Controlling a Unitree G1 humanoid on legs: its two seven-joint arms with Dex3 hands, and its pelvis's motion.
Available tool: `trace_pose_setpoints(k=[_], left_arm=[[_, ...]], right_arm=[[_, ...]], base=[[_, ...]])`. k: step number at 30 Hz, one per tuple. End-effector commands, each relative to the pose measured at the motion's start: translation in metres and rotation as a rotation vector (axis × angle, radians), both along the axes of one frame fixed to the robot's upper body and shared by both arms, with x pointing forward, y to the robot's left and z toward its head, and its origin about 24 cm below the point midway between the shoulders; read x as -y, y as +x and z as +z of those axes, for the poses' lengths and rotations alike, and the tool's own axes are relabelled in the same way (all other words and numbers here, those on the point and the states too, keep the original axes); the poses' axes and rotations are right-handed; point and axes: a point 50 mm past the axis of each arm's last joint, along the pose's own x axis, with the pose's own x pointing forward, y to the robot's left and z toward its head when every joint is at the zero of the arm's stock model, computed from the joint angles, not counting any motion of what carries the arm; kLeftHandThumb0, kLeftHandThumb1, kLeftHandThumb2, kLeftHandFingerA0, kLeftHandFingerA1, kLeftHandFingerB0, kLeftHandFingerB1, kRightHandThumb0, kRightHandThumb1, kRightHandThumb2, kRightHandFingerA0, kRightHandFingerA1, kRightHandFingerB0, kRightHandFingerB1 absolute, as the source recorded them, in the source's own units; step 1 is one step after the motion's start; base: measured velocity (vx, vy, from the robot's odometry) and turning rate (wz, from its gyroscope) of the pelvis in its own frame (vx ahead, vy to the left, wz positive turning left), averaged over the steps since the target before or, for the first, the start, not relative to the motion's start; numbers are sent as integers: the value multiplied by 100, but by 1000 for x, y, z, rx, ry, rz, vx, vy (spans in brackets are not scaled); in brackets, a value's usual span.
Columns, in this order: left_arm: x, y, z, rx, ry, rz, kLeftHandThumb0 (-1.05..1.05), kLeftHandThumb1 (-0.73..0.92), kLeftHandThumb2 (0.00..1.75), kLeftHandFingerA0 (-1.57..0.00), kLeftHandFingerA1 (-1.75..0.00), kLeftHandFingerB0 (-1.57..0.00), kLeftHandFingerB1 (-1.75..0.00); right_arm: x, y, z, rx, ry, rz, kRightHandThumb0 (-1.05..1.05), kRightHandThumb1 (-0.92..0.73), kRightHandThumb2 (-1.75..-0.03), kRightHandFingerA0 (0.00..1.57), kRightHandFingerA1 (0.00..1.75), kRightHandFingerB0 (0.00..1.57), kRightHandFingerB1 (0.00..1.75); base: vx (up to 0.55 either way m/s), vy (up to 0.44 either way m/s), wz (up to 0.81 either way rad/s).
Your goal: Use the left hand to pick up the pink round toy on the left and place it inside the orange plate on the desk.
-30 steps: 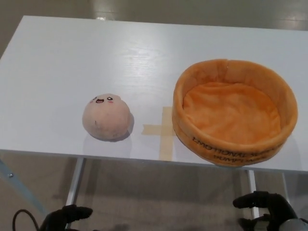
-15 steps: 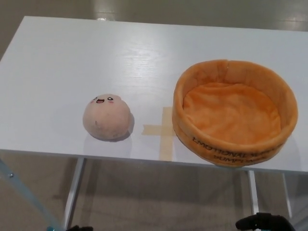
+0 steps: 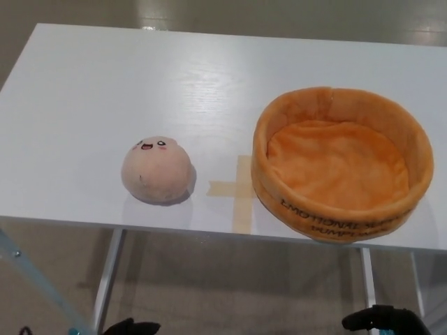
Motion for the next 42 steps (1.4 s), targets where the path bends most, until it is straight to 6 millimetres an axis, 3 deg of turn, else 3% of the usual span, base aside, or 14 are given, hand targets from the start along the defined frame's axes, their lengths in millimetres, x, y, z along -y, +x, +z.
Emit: trace_pose_setpoints(k=[1,7,8,9,14,15,17,18,19,25,26,33,34,42], left_arm=[[17,-17,52,65,-163,-293,-58,55,57,-31,-31,-30,-31],[35,-24,93,134,-265,-437,-58,43,73,-19,-40,-27,-41],[39,-26,102,152,-305,-462,-51,52,56,-25,-31,-30,-31],[42,-27,110,165,-327,-483,-28,32,90,-10,-52,-10,-51],[53,-29,141,250,-424,-552,-27,36,91,-8,-52,-8,-50],[54,-29,146,273,-436,-562,-44,51,56,-15,-28,-19,-28],[55,-29,151,296,-446,-571,-44,51,56,-15,-28,-19,-28],[56,-28,156,324,-446,-570,-41,49,55,0,-21,-13,-27],[57,-22,166,422,-428,-552,-44,29,67,0,-15,-1,-28],[55,2,182,642,-318,-457,-47,31,67,0,-16,0,-22],[54,24,186,737,-231,-371,-30,39,63,0,0,-4,-18],[52,69,193,867,14,-199,-27,39,64,0,0,-2,-15],[51,76,195,867,51,-179,-22,21,58,0,-10,0,-16],[50,115,200,874,174,-121,-18,20,57,0,-9,0,-16]], right_arm=[[2,0,1,3,1,-5,-14,-56,-60,62,85,65,78],[2,2,2,13,6,-2,-12,-55,-60,64,86,65,78],[2,2,2,17,3,-2,-13,-53,-61,68,88,67,79],[2,2,2,16,5,-4,-14,-54,-61,64,86,65,78],[2,5,4,17,4,-1,-14,-54,-61,68,88,65,78],[2,5,4,19,6,-4,-14,-53,-61,68,89,66,79],[2,6,4,22,10,-7,-14,-53,-61,68,89,66,79],[2,6,5,22,8,-9,-13,-54,-60,70,92,67,79],[1,7,5,20,5,-8,-13,-55,-60,66,88,67,79],[0,8,5,22,-5,1,-13,-55,-60,67,88,67,78],[1,8,5,17,-5,5,-15,-55,-60,67,88,66,78],[3,6,5,19,8,-2,-14,-53,-61,66,87,66,79],[3,6,5,17,6,-1,-14,-54,-61,66,87,66,78],[1,9,6,16,-6,15,-14,-55,-59,64,85,66,78]], base=[[0,0,0],[0,0,0],[0,0,0],[0,0,0],[0,0,0],[0,0,0],[0,0,0],[0,0,0],[0,0,0],[0,0,0],[0,0,0],[0,0,0],[0,0,0],[0,0,0]])
